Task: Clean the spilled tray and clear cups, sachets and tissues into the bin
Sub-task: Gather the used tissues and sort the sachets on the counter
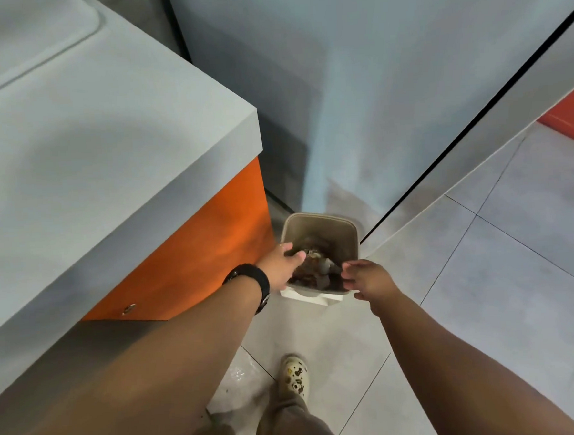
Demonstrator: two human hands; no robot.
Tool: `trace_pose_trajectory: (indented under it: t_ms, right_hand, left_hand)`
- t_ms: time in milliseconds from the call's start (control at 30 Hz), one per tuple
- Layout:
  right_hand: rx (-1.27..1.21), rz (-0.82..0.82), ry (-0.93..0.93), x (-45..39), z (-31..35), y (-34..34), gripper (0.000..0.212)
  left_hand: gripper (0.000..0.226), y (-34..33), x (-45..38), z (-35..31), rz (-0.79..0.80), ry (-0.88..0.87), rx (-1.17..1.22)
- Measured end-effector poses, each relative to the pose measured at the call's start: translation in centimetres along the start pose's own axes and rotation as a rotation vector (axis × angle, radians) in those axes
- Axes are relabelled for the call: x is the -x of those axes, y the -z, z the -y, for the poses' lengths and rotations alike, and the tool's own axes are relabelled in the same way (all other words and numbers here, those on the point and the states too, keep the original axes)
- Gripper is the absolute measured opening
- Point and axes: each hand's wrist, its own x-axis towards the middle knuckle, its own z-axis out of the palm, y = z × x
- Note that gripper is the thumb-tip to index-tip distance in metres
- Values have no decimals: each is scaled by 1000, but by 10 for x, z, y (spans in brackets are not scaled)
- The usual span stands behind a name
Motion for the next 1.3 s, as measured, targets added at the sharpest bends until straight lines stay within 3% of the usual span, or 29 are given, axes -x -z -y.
trace_pose_trajectory:
  t_ms: [100,267,367,633,733,867,1033,1300]
  right_hand:
    - [62,34,-3,1,15,-11,16]
    - [168,101,54,6,44,-43,10]
    - [175,198,92,18,66,-64,10]
    - [392,330,402,96,142,-125,10]
    - [412,374,533,130,165,-162,10]
    - [474,468,662,181,181,-215,11]
    - [488,581,692,229,172,-275,14]
    - [557,617,673,291,139,-370,14]
  left_hand:
    - [51,19,10,12,-90,1,-166]
    - [56,57,32,22,-119,65,-57]
    - [50,75,55,21,-187,-6,-139]
    - [35,125,132,25,-243,-190,-297]
    - [21,151,166,38,-253,-205,-229]
    - [33,182,213,66,-240,-219,-26]
    - [23,208,261,103,-291,-228,289]
    - [32,258,345,202,-516,-200,402]
